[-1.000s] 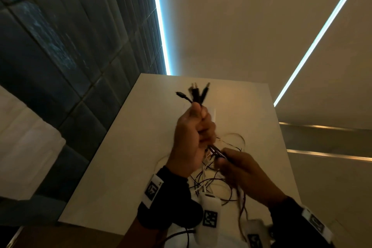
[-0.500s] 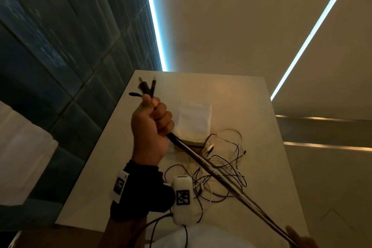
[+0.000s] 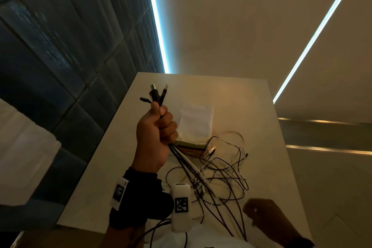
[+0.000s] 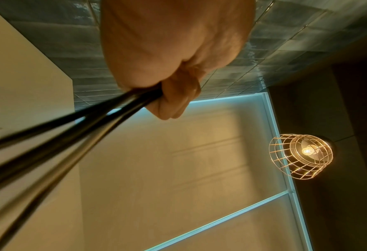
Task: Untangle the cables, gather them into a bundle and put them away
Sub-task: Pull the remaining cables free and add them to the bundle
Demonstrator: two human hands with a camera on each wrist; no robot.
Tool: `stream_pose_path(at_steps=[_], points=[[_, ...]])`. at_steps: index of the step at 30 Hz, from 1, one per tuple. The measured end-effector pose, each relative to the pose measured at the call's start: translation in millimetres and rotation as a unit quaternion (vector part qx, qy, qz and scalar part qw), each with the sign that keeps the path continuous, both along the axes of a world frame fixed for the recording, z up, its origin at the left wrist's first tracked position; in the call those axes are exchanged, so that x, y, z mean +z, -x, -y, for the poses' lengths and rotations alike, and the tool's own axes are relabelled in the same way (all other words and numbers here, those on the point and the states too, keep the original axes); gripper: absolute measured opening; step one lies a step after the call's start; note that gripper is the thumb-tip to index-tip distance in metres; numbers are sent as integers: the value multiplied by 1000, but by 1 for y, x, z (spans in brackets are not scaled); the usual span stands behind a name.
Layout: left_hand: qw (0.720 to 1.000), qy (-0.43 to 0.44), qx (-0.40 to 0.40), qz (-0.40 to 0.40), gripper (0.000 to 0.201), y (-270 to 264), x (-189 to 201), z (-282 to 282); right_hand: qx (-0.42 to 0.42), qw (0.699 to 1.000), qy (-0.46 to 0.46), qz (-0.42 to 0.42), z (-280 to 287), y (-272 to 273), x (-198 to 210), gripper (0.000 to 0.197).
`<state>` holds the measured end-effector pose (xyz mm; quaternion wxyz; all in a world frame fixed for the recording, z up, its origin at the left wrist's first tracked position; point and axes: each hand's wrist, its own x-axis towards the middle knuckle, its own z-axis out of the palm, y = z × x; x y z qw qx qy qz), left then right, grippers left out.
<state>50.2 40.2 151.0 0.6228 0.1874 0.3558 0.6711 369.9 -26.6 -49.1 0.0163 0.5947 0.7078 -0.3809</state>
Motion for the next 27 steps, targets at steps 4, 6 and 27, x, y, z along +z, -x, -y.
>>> stream_pose_path(at_steps=[4, 6, 27], points=[[1000, 6, -19, 0, 39, -3, -2, 4, 42, 996, -83, 4, -38, 44, -19, 23], [1000, 7, -21, 0, 39, -3, -2, 4, 48, 992, -105, 45, -43, 46, -32, 37], [995, 12, -41, -88, 35, -17, -22, -1, -130, 929, -197, -286, -102, 77, 33, 9]])
